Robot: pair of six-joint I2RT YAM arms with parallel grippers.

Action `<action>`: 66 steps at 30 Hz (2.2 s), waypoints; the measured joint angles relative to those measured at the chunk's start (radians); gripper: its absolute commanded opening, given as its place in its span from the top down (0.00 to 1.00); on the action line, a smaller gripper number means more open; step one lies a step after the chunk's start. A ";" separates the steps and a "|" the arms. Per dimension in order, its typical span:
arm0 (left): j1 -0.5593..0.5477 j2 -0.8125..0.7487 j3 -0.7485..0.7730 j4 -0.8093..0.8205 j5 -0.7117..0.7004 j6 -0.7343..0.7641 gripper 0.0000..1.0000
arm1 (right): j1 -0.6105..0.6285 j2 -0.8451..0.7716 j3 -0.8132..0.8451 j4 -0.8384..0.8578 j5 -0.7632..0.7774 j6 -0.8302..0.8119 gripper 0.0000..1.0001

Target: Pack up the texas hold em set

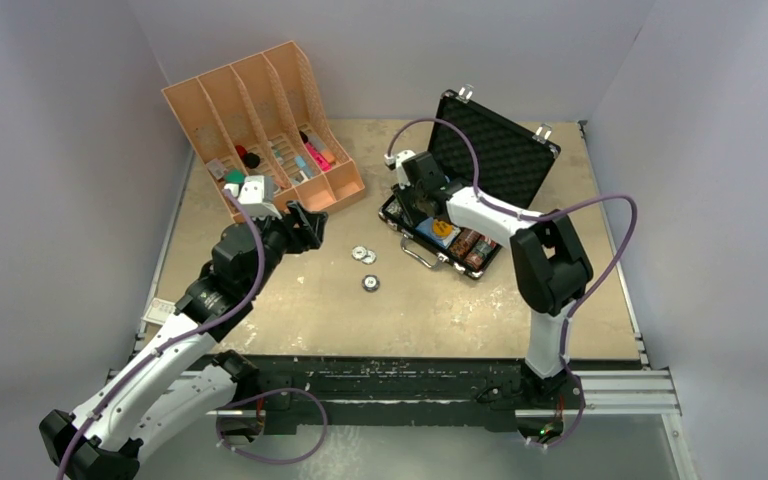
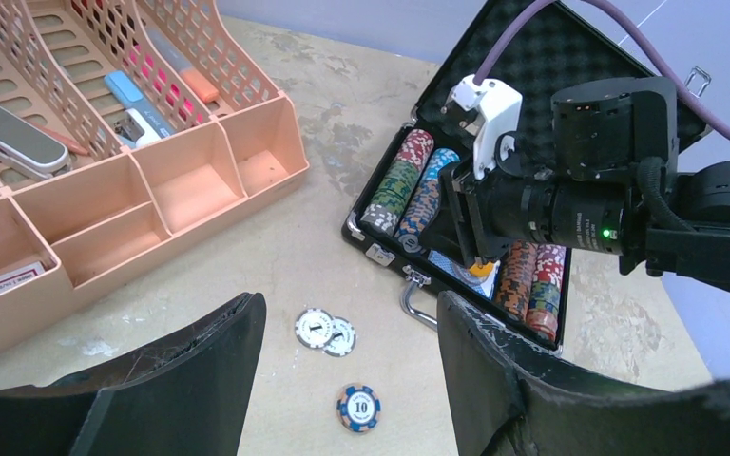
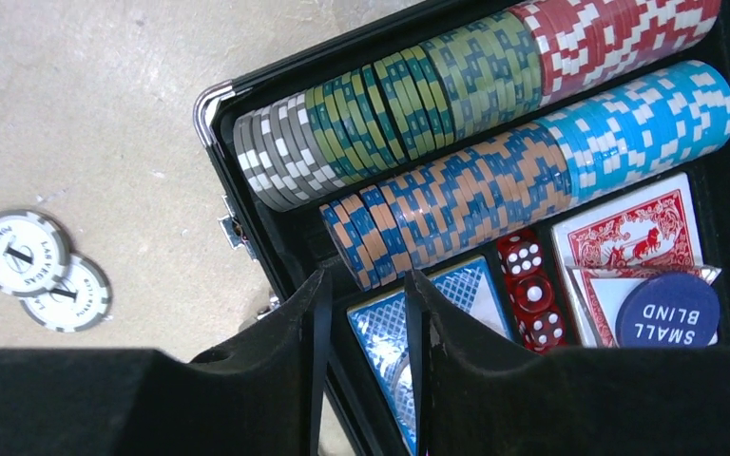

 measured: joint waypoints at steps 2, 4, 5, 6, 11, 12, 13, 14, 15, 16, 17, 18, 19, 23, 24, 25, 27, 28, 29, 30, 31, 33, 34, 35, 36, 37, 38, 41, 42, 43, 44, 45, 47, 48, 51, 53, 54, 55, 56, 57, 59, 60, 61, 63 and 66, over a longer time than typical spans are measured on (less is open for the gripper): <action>0.000 0.000 0.000 -0.002 -0.006 0.000 0.34 | 0.000 -0.003 0.013 -0.014 0.002 0.035 0.62; 0.000 -0.001 0.000 -0.007 -0.019 -0.003 0.34 | 0.000 -0.010 0.019 -0.023 0.006 0.070 0.62; 0.000 -0.002 0.000 -0.011 -0.031 -0.007 0.34 | 0.000 -0.017 0.020 -0.034 0.005 0.092 0.62; 0.000 -0.003 0.000 -0.016 -0.042 -0.012 0.34 | 0.002 -0.025 0.021 -0.047 0.005 0.113 0.60; 0.000 -0.003 0.004 -0.030 -0.079 -0.029 0.32 | 0.046 -0.076 0.023 -0.103 0.024 0.230 0.41; 0.000 -0.003 0.006 -0.032 -0.082 -0.031 0.32 | 0.072 -0.085 0.023 -0.108 0.030 0.250 0.39; 0.000 -0.003 0.007 -0.034 -0.084 -0.035 0.32 | 0.106 -0.095 0.023 -0.113 0.036 0.269 0.38; 0.000 -0.003 0.008 -0.035 -0.087 -0.038 0.32 | 0.135 -0.099 0.023 -0.116 0.035 0.285 0.36; 0.000 -0.005 0.008 -0.037 -0.091 -0.044 0.32 | 0.173 -0.102 0.023 -0.120 0.035 0.306 0.34; 0.000 -0.006 0.008 -0.039 -0.098 -0.047 0.32 | 0.207 -0.101 0.023 -0.122 0.034 0.327 0.32; 0.000 -0.009 0.008 -0.042 -0.109 -0.052 0.31 | 0.238 -0.097 0.023 -0.126 0.033 0.344 0.30; 0.000 -0.013 0.008 -0.045 -0.122 -0.055 0.31 | 0.271 -0.090 0.023 -0.130 0.032 0.361 0.27; 0.000 -0.019 0.008 -0.051 -0.144 -0.060 0.31 | 0.299 -0.082 0.023 -0.133 0.032 0.374 0.26; 0.000 -0.043 0.008 -0.078 -0.244 -0.084 0.31 | 0.366 -0.024 0.029 -0.154 0.033 0.414 0.23; 0.000 -0.047 0.008 -0.083 -0.264 -0.090 0.31 | 0.374 -0.006 0.031 -0.158 0.035 0.423 0.22; 0.000 -0.049 0.008 -0.088 -0.282 -0.096 0.31 | 0.378 0.007 0.032 -0.163 0.037 0.428 0.22; 0.000 -0.050 0.008 -0.095 -0.305 -0.101 0.31 | 0.383 0.032 0.032 -0.177 0.044 0.441 0.22; 0.000 -0.050 0.008 -0.098 -0.313 -0.105 0.31 | 0.383 0.039 0.032 -0.185 0.045 0.448 0.22; 0.000 -0.049 0.008 -0.100 -0.318 -0.105 0.31 | 0.382 0.047 0.034 -0.195 0.048 0.454 0.23; 0.000 -0.049 0.008 -0.100 -0.321 -0.106 0.31 | 0.382 0.052 0.035 -0.201 0.051 0.459 0.24; 0.000 -0.048 0.008 -0.100 -0.324 -0.106 0.31 | 0.382 0.060 0.037 -0.209 0.053 0.463 0.25; 0.000 -0.045 0.008 -0.101 -0.328 -0.107 0.31 | 0.381 0.075 0.045 -0.220 0.061 0.471 0.28; 0.000 -0.044 0.008 -0.101 -0.329 -0.107 0.31 | 0.381 0.082 0.048 -0.223 0.065 0.474 0.29; 0.000 -0.043 0.008 -0.101 -0.329 -0.107 0.31 | 0.381 0.086 0.050 -0.226 0.066 0.475 0.30; 0.000 -0.042 0.008 -0.103 -0.329 -0.108 0.31 | 0.381 0.092 0.052 -0.231 0.067 0.476 0.32; 0.000 -0.042 0.008 -0.103 -0.329 -0.108 0.31 | 0.381 0.098 0.056 -0.237 0.067 0.478 0.35; 0.000 -0.042 0.008 -0.104 -0.329 -0.108 0.31 | 0.381 0.104 0.059 -0.241 0.066 0.478 0.37; 0.000 -0.042 0.008 -0.104 -0.329 -0.108 0.31 | 0.381 0.117 0.073 -0.252 0.068 0.481 0.44; 0.000 -0.042 0.008 -0.104 -0.329 -0.108 0.31 | 0.381 0.119 0.075 -0.253 0.068 0.482 0.46; 0.000 -0.042 0.008 -0.104 -0.329 -0.108 0.31 | 0.381 0.123 0.080 -0.259 0.069 0.483 0.48; 0.000 -0.042 0.008 -0.104 -0.329 -0.108 0.31 | 0.381 0.126 0.084 -0.262 0.069 0.484 0.50; 0.000 -0.042 0.008 -0.104 -0.329 -0.108 0.31 | 0.382 0.129 0.089 -0.266 0.071 0.485 0.55; 0.000 -0.044 0.008 -0.104 -0.327 -0.108 0.31 | 0.382 0.132 0.093 -0.270 0.073 0.488 0.59; 0.000 -0.047 0.008 -0.103 -0.325 -0.108 0.31 | 0.382 0.133 0.094 -0.272 0.074 0.491 0.62; 0.000 -0.059 0.008 -0.097 -0.314 -0.107 0.31 | 0.382 0.135 0.096 -0.274 0.075 0.497 0.70; 0.000 -0.070 0.008 -0.093 -0.309 -0.107 0.31 | 0.383 0.135 0.096 -0.274 0.076 0.504 0.73; 0.000 -0.075 0.008 -0.092 -0.309 -0.107 0.31 | 0.383 0.135 0.096 -0.275 0.075 0.509 0.73; 0.000 -0.077 0.008 -0.091 -0.309 -0.107 0.31 | 0.383 0.135 0.096 -0.275 0.074 0.513 0.73; 0.000 -0.077 0.008 -0.090 -0.309 -0.107 0.31 | 0.383 0.135 0.096 -0.275 0.074 0.519 0.73; 0.000 -0.077 0.008 -0.089 -0.308 -0.107 0.31 | 0.382 0.134 0.096 -0.275 0.074 0.523 0.74; 0.000 -0.074 0.008 -0.088 -0.304 -0.108 0.31 | 0.381 0.132 0.096 -0.275 0.072 0.537 0.74; 0.000 -0.071 0.008 -0.088 -0.302 -0.109 0.31 | 0.380 0.130 0.096 -0.275 0.068 0.544 0.73; 0.000 -0.066 0.008 -0.088 -0.299 -0.115 0.30 | 0.378 0.129 0.095 -0.276 0.064 0.554 0.73; 0.000 -0.054 0.007 -0.088 -0.286 -0.129 0.30 | 0.371 0.123 0.093 -0.277 0.051 0.570 0.73; 0.000 -0.037 -0.007 -0.086 -0.251 -0.158 0.30 | 0.357 0.098 0.085 -0.280 0.029 0.587 0.74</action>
